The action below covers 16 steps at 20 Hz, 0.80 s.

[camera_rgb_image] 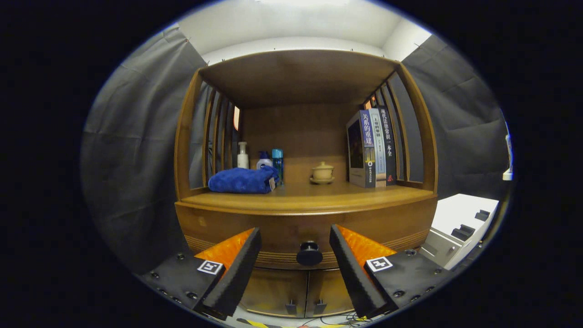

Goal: Pull open the drawer, take out the items inside it, and place them on the countertop above the cabinet.

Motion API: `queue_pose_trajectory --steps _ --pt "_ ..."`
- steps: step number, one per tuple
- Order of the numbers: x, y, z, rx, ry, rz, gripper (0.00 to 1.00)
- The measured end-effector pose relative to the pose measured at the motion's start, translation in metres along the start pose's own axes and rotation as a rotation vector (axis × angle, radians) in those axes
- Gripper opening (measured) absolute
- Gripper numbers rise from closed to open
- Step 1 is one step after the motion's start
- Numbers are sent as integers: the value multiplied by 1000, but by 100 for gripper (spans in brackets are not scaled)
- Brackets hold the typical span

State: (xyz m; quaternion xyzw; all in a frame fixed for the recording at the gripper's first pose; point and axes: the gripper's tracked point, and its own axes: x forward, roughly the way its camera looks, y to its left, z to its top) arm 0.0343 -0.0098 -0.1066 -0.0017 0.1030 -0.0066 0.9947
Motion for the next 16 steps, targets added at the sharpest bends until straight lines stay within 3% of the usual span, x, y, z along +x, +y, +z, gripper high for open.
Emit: queue_pose_trajectory --steps 8,16 --pt "24 -6 -48 92 124 14 99" --pt "56 -23 -57 110 154 -23 70"
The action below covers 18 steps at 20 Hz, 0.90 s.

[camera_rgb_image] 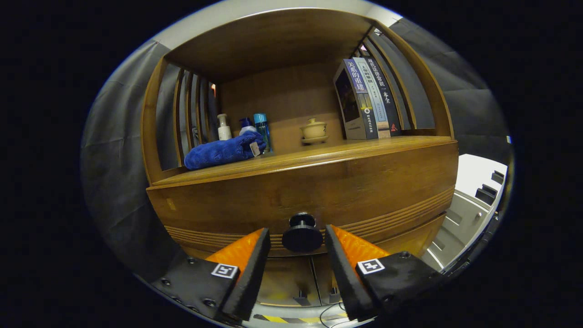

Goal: Pull open the drawer, take out the items inside it, and place them on the countertop above the cabinet.

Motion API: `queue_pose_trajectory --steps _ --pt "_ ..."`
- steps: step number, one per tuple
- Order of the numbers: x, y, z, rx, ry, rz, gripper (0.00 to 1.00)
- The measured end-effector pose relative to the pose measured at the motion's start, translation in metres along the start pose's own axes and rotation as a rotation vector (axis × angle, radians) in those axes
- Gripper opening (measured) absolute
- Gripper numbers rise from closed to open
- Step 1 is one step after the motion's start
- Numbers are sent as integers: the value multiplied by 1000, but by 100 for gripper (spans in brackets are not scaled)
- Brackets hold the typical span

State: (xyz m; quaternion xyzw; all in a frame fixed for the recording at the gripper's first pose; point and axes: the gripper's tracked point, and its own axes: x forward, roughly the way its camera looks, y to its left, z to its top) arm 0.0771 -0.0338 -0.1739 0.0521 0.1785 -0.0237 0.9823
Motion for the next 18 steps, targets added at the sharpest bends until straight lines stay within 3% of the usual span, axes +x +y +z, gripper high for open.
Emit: queue_pose_trajectory --steps 4,6,8,10,12,13,18 --pt "7 -3 -4 -44 3 -10 55" --pt "6 -4 -4 -52 10 -2 53" --pt "8 -1 -11 -16 47 36 52" --pt "7 -1 -8 -2 52 71 45" --pt "7 -4 -8 -47 57 51 42" --pt "7 -5 -9 -75 63 41 35" --pt "-17 -3 -13 -46 100 39 35"
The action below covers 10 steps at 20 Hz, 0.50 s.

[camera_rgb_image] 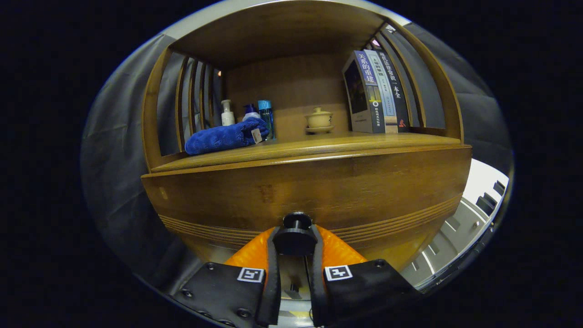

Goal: Pull open the drawer, take out the items inside it, and place them on the countertop above the cabinet.

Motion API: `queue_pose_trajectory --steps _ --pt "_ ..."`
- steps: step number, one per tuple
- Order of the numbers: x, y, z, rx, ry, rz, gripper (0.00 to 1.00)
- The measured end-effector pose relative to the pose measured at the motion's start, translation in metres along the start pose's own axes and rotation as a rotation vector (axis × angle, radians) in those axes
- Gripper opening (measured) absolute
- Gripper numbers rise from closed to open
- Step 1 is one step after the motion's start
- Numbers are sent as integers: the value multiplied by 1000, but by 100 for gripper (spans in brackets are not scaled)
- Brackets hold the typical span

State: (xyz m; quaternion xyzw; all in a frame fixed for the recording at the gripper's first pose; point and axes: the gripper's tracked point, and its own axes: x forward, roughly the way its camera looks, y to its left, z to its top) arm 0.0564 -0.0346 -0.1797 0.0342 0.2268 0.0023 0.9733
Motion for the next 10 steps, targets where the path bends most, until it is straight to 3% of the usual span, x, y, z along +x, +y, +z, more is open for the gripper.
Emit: queue_pose_trajectory --steps 10 --pt "-81 11 -22 9 33 -1 35"
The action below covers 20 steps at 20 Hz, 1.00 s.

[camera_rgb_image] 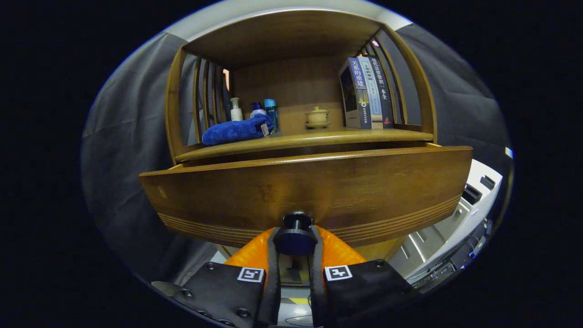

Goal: Pull open the drawer, take out the items inside it, and place them on the countertop above the cabinet.

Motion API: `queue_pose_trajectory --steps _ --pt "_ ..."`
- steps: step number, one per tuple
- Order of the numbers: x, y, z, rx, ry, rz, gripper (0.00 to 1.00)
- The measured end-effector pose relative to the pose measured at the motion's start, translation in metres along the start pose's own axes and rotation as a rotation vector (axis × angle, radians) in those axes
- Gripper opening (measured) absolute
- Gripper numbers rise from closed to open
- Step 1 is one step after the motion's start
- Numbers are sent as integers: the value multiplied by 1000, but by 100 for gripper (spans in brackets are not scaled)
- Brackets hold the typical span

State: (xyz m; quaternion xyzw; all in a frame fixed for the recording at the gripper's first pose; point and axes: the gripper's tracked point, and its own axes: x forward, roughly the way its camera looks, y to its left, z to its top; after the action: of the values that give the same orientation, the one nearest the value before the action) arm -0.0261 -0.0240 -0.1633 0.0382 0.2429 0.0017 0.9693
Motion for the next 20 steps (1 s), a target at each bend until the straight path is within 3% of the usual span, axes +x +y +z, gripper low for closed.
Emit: queue_pose_trajectory --steps 9,20 --pt "-49 5 -16 -16 28 1 35" --pt "-69 4 -30 -48 45 5 35"
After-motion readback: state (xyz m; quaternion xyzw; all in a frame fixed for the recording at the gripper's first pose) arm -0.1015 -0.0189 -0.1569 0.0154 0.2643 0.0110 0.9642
